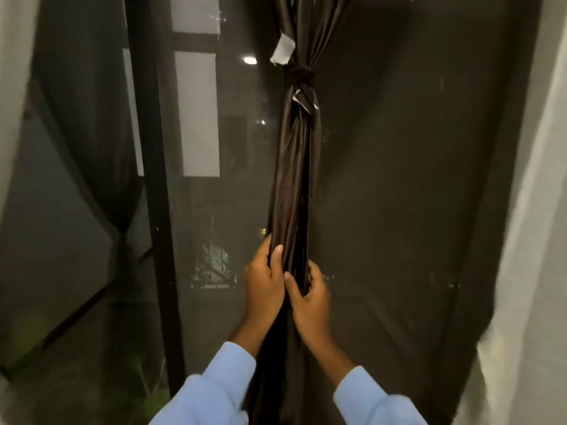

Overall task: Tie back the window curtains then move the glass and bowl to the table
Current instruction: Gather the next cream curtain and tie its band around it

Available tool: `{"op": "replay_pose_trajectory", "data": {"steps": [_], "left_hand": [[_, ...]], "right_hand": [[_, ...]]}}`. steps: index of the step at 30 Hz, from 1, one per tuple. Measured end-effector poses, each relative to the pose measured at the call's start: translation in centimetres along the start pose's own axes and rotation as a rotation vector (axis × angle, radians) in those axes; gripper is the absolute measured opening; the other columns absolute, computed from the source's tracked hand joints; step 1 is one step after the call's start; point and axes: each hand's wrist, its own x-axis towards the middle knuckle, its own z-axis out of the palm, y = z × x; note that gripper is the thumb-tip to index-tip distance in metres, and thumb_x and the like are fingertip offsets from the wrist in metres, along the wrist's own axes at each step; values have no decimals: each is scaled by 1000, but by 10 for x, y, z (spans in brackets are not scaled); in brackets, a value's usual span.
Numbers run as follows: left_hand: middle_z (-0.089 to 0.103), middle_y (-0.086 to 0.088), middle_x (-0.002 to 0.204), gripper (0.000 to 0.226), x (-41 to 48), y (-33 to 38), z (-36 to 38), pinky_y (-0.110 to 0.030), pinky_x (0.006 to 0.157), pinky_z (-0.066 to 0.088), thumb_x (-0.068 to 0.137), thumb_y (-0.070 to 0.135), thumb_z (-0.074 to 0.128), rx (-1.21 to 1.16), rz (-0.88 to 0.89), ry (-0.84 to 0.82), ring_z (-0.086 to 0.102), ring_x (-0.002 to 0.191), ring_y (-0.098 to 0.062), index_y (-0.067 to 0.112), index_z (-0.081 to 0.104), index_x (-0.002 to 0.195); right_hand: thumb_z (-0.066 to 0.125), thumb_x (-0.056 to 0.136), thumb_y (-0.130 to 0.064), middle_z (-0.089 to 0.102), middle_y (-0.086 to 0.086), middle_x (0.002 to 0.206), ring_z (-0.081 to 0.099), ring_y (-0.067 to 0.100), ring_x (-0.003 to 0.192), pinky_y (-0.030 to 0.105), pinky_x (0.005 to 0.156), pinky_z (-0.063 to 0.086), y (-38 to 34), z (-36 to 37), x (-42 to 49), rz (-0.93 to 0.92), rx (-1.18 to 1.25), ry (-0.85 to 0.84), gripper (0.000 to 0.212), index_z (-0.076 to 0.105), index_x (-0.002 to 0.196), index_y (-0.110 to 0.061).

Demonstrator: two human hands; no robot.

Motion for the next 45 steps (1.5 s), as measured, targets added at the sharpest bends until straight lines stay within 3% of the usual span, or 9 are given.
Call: {"op": "replay_pose_trajectory", "data": {"steps": [5,10,13,21,28,33,36,41,45], "left_hand": [[61,1,129,42,-65,-13,5,-28,99,48,98,23,51,21,-161,-10,57,115,-2,15,48,139],[60,3,127,45,-127,-2,12,-14,95,44,98,15,50,92,-207,-67,57,112,-1,17,44,142],[60,-4,127,48,-158,12,20,-16,91,42,97,14,50,182,-263,-56,58,113,-11,15,40,144],[63,-2,124,36,-238,77,60,-36,100,48,97,17,48,271,-294,-98,58,114,-15,18,54,133],[69,0,109,26,-277,119,116,-27,91,52,96,16,51,223,-262,-196,64,100,-12,15,65,118],[68,1,108,24,-288,129,169,-10,80,47,96,18,53,131,-284,-299,62,95,-7,15,64,117],[67,-2,113,26,-282,118,198,-20,85,48,97,18,52,107,-339,-458,62,102,-14,14,62,120],[63,1,120,29,-256,93,250,-20,90,44,96,12,50,61,-351,-568,58,105,-10,15,61,124],[70,3,104,21,-234,71,281,-37,86,55,92,10,56,-35,-388,-485,65,95,-10,16,69,107]], "right_hand": [[64,95,-22,64,-11,122,61,-3,108,16,94,49,13,-15,-37,148,26,30,41,53,135,-20],[61,96,-17,61,-3,133,57,6,121,29,105,47,19,-48,-79,175,-115,-48,48,49,142,-18],[61,96,-21,55,-11,138,53,4,126,29,108,44,17,-74,-103,203,-131,-119,50,47,144,-21],[62,96,-19,73,2,101,69,2,87,13,74,54,-4,-168,-159,242,-107,-134,19,68,113,-12],[61,96,-21,70,-3,98,67,6,89,16,80,55,-2,-247,-175,286,-217,-31,16,68,110,-16],[62,95,-15,70,-6,94,65,0,85,6,71,48,14,-300,-165,250,-304,65,12,70,104,-16],[61,94,-8,68,-7,92,63,-7,79,4,70,46,26,-325,-152,260,-322,88,15,70,104,-14],[64,93,-10,69,1,107,66,13,97,2,74,46,54,-361,-109,281,-339,104,18,68,111,-11],[72,88,-17,46,0,132,50,13,117,13,94,41,73,-371,-68,266,-420,119,54,47,136,-13]]}}
